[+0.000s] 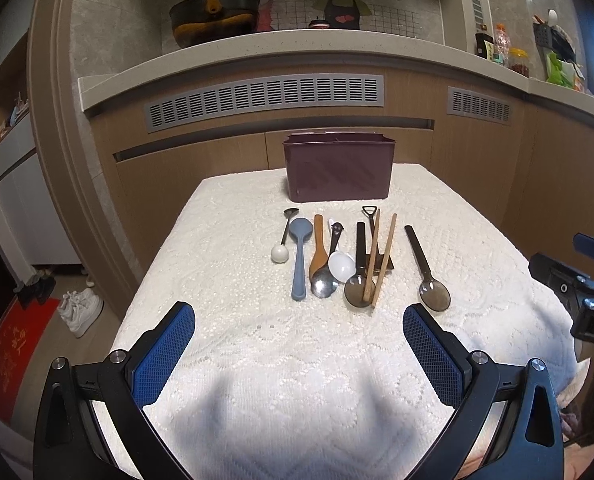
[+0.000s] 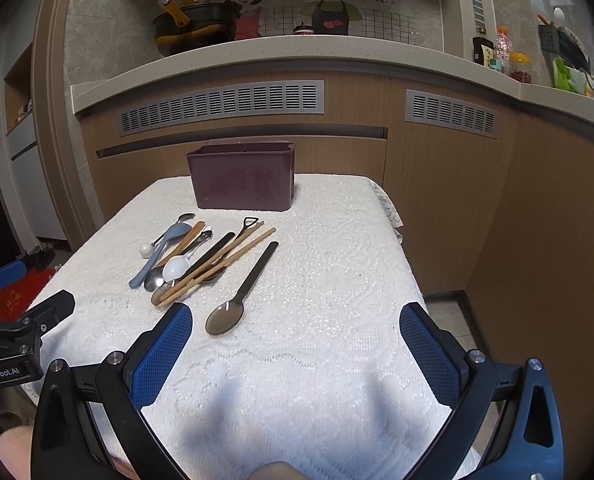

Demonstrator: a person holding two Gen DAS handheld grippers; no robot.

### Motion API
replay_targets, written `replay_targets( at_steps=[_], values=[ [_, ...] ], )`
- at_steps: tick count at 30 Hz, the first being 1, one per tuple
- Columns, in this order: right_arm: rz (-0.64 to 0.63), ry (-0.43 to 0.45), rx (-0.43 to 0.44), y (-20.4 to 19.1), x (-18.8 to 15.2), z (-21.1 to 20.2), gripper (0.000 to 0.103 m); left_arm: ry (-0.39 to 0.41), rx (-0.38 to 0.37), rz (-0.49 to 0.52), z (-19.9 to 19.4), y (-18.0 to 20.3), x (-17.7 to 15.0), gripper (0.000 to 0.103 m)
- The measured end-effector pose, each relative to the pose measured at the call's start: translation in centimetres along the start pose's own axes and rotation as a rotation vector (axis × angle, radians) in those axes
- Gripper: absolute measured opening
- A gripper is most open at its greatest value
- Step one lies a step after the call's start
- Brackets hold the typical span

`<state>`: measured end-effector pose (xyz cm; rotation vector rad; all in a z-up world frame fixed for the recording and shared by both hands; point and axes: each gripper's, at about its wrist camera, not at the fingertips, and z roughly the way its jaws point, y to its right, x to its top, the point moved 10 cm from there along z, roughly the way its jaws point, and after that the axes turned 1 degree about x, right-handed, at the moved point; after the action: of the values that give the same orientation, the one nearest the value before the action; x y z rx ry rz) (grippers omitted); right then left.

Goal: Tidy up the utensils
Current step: 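Grasp the white-ball-handled spoon with the left gripper while the right gripper approaches the utensils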

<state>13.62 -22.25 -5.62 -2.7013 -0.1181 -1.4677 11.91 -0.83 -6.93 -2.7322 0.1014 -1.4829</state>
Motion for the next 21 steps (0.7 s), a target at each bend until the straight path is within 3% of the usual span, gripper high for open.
replay_targets(
  at_steps=[7,11,19,21],
  values=[
    [-0.037,-0.079,-0.024,0.7,1.8,4.5,0.103,-0.055,-0.015,-0.041,3.8,-2.4,2.1,0.103],
    [-0.074,-0.136,-0.044,0.7,2.0,6.9,0.103,-0.059,0.015,-0.090,5.9,-5.0,3.4,0.103],
    [-0.043,-0.273,0.029,-0.9,1.5,11.9,0.103,-0.066,0.058,-0.167,9.8,-9.2,5.1,0.103],
    [-0.048,-0.286,0.027,-1.7,1.6,12.9,0.096,-0.079,0.054,-0.170,10.6,-9.5,5.1,0.103]
  ],
)
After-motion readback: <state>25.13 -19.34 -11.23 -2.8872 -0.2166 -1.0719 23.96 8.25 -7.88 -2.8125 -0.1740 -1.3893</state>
